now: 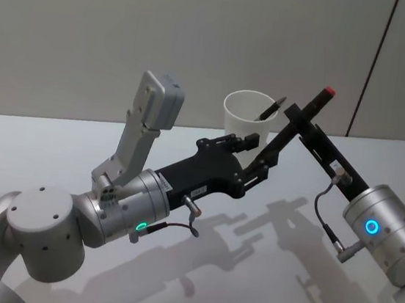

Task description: Place the pen into the pen holder.

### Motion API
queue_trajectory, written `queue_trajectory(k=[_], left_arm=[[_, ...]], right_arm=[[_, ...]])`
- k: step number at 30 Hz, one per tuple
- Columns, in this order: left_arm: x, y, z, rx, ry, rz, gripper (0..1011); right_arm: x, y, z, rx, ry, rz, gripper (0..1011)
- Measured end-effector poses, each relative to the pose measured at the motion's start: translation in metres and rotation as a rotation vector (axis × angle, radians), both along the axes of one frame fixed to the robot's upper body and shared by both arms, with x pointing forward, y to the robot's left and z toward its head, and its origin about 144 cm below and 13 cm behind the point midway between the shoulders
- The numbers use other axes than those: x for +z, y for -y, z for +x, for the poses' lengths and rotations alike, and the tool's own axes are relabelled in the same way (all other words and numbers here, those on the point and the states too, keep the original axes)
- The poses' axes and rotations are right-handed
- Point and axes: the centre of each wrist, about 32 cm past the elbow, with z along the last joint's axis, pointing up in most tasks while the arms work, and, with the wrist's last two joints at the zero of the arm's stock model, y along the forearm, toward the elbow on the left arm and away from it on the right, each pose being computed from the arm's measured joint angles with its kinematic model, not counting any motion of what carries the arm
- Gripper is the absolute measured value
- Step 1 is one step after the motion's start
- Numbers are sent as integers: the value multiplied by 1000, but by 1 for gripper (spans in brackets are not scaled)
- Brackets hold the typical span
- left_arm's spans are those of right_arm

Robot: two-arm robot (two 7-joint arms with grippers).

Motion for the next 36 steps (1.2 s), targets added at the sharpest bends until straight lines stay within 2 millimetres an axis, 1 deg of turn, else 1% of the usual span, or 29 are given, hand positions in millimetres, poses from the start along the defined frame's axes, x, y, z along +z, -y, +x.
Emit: queue_trajectory(k=[1, 2, 4, 5, 7, 8, 9, 10, 11, 13, 15, 17, 18, 21, 31, 36], left_arm=[[0, 0, 0, 0, 0, 0, 459], [0, 0, 0, 0, 0, 0, 459], [0, 0, 0, 0, 0, 0, 558], [0, 0, 0, 0, 0, 0, 558], [0, 0, 0, 0, 0, 0, 658], [0, 0, 0, -1, 0, 0, 658], [0, 0, 0, -1, 0, 0, 701], [0, 0, 0, -1, 0, 0, 717], [0, 0, 0, -1, 0, 0, 775], [0, 0, 0, -1, 0, 0, 805], [0, 0, 0, -1, -1, 0, 880], [0, 0, 0, -1, -1, 0, 915], [0, 0, 0, -1, -1, 1, 962], [0, 0, 0, -1, -1, 1, 1001], [0, 0, 0, -1, -1, 1, 1001], [0, 0, 0, -1, -1, 1, 1001]], right_arm=[[0, 0, 0, 0, 0, 0, 213], [0, 0, 0, 0, 0, 0, 211], [0, 0, 0, 0, 0, 0, 213], [0, 0, 0, 0, 0, 0, 211], [0, 0, 0, 1, 0, 0, 211], [0, 0, 0, 1, 0, 0, 213], [0, 0, 0, 1, 0, 0, 211], [0, 0, 0, 1, 0, 0, 213], [0, 0, 0, 1, 1, 0, 213], [0, 0, 0, 1, 1, 0, 211], [0, 0, 0, 2, 1, 0, 213], [0, 0, 0, 1, 1, 2, 211], [0, 0, 0, 1, 1, 3, 213], [0, 1, 0, -3, 0, 13, 211], [3, 7, 2, -38, 3, 47, 211], [4, 13, 6, -63, 14, 53, 211]])
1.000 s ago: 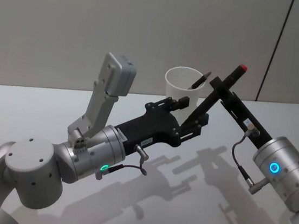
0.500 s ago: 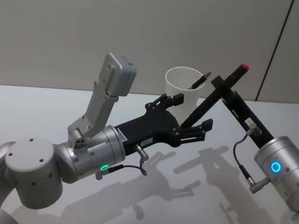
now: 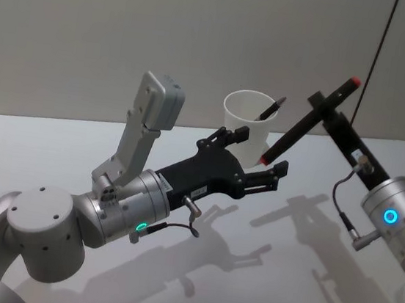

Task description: Place the pen into the pen holder.

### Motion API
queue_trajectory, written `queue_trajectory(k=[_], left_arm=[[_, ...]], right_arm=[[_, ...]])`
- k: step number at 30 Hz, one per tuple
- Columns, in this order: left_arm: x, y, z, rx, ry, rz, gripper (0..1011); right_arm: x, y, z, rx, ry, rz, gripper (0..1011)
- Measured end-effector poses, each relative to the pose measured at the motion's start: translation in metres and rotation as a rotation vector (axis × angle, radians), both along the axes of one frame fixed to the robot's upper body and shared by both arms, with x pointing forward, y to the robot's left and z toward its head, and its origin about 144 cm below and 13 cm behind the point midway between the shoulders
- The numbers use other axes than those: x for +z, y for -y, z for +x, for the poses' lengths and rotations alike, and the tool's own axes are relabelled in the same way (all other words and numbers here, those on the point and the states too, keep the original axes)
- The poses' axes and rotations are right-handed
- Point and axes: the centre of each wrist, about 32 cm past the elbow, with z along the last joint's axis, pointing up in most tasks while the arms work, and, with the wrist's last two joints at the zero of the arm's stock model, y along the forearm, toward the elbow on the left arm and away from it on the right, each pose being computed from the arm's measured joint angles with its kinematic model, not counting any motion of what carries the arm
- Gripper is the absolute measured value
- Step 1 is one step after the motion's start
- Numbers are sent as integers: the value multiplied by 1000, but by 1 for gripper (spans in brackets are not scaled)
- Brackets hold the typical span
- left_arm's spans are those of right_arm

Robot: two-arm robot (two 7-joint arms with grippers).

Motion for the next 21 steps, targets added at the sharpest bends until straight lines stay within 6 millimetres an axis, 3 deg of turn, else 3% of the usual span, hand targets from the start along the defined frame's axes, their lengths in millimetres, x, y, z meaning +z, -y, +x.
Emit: queue_trajectory(k=[21], left_arm=[[0, 0, 0, 0, 0, 0, 1001]], right_arm=[[10, 17, 41, -42, 106, -57, 213]])
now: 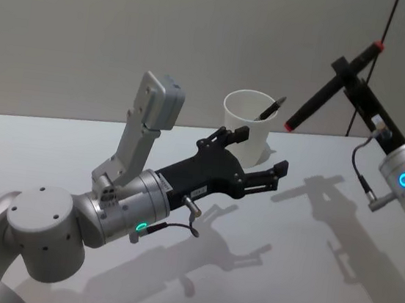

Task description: Place the pen into the pen holder.

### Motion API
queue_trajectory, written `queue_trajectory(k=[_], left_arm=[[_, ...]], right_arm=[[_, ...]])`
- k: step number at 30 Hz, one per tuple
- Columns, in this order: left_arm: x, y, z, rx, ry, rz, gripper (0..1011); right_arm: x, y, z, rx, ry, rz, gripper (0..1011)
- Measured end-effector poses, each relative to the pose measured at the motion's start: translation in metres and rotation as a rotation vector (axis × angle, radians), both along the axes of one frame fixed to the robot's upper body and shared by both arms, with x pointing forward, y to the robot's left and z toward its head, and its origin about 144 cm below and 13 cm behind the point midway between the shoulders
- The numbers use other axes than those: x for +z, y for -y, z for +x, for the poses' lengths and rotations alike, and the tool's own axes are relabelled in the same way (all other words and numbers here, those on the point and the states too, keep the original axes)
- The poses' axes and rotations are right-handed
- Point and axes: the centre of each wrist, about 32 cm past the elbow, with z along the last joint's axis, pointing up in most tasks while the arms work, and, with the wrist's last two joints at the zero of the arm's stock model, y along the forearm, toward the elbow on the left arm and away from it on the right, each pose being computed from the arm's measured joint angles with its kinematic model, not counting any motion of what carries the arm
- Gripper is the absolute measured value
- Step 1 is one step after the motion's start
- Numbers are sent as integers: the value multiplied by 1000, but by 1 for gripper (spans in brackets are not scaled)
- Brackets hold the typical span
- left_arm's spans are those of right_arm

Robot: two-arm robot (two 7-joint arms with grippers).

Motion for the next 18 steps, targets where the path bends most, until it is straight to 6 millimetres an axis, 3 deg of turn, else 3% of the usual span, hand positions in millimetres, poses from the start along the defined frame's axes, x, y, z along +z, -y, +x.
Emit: queue_trajectory(k=[18], left_arm=[[0, 0, 0, 0, 0, 0, 1001]], right_arm=[[0, -1, 43, 13, 55, -80, 213]])
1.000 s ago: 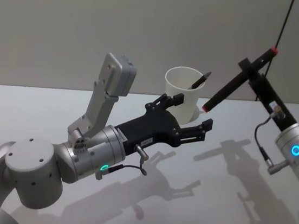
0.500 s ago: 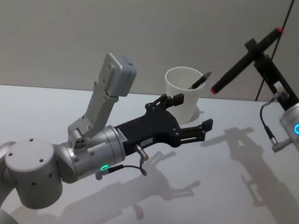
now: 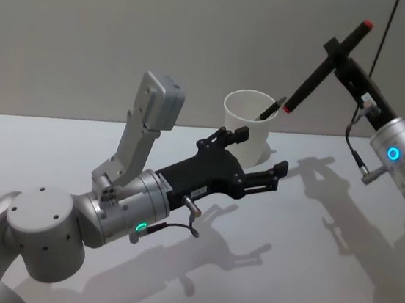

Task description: Place the pen into the pen holder.

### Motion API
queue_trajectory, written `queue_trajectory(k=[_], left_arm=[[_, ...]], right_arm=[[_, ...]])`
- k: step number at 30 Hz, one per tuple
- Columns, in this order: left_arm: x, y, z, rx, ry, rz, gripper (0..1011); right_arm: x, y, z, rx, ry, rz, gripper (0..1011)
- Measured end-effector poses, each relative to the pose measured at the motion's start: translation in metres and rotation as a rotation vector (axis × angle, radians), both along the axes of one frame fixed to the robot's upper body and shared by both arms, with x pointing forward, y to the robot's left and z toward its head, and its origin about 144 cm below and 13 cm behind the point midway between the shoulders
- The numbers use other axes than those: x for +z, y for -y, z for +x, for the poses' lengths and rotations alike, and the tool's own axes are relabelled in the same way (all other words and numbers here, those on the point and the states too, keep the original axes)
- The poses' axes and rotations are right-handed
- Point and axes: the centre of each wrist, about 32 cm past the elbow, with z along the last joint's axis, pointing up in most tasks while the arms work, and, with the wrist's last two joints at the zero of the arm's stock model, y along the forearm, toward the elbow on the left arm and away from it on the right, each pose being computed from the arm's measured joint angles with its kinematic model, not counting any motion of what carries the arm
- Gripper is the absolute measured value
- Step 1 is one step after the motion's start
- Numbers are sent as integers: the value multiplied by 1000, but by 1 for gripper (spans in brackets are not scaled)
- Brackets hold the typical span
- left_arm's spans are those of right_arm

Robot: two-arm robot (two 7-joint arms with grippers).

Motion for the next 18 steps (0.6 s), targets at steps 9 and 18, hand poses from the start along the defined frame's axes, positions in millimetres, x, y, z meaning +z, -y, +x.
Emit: queue_trajectory(k=[9, 18], left_arm=[[0, 0, 0, 0, 0, 0, 1001], [0, 0, 0, 0, 0, 0, 1001]], right_arm=[[-4, -5, 14, 14, 12, -45, 211], [-10, -12, 27, 34, 20, -89, 211]])
